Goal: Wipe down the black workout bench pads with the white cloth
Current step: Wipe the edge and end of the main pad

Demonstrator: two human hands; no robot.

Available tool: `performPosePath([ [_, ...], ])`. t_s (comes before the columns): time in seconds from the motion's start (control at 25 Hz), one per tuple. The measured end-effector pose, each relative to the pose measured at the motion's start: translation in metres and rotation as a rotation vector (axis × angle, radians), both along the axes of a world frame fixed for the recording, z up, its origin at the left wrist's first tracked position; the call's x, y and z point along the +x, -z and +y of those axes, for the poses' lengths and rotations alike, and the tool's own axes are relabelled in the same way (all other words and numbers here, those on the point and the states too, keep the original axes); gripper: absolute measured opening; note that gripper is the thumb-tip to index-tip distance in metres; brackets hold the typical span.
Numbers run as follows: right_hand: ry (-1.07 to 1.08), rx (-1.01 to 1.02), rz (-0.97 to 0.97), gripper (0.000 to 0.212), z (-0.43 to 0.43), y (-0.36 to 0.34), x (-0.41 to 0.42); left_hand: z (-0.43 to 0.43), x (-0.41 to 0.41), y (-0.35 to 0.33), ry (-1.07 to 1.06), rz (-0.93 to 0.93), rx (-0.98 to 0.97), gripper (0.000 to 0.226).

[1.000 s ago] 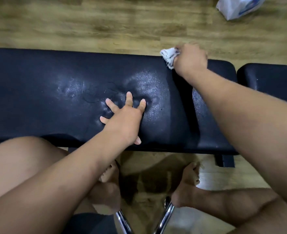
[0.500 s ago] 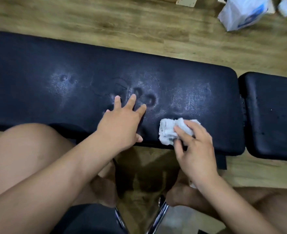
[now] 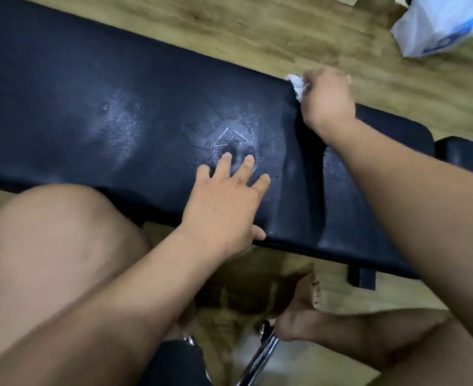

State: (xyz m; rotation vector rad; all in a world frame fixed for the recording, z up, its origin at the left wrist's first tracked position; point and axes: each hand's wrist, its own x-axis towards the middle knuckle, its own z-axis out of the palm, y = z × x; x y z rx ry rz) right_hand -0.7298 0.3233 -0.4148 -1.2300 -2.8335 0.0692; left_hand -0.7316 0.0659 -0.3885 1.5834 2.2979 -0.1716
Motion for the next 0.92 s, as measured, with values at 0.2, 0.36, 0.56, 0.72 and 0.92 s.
performPosePath([
  [0.2, -0.152, 0.009, 0.121, 0.035, -0.056, -0.009, 0.063, -0.008, -0.009, 0.000, 0.003, -0.041, 0.063, 0.086],
  [0.36, -0.193, -0.038, 0.080, 0.027, -0.154, -0.011, 0.115, -0.026, -0.008, -0.006, -0.018, -0.028, 0.097, 0.083],
  [0.56, -0.324, -0.419, 0.040, 0.020, -0.236, -0.008, 0.176, -0.062, 0.009, -0.017, -0.021, -0.049, 0.168, 0.093],
  [0.72, 0.261, -1.183, 0.707, 0.034, -0.233, -0.048, 0.191, -0.086, 0.045, -0.023, -0.280, -0.806, 0.334, 0.076],
  [0.92, 0.540, -1.843, 0.921, 0.035, -0.223, -0.070, 0.209, -0.089, 0.080, -0.046, -0.613, -1.388, 0.429, 0.033],
])
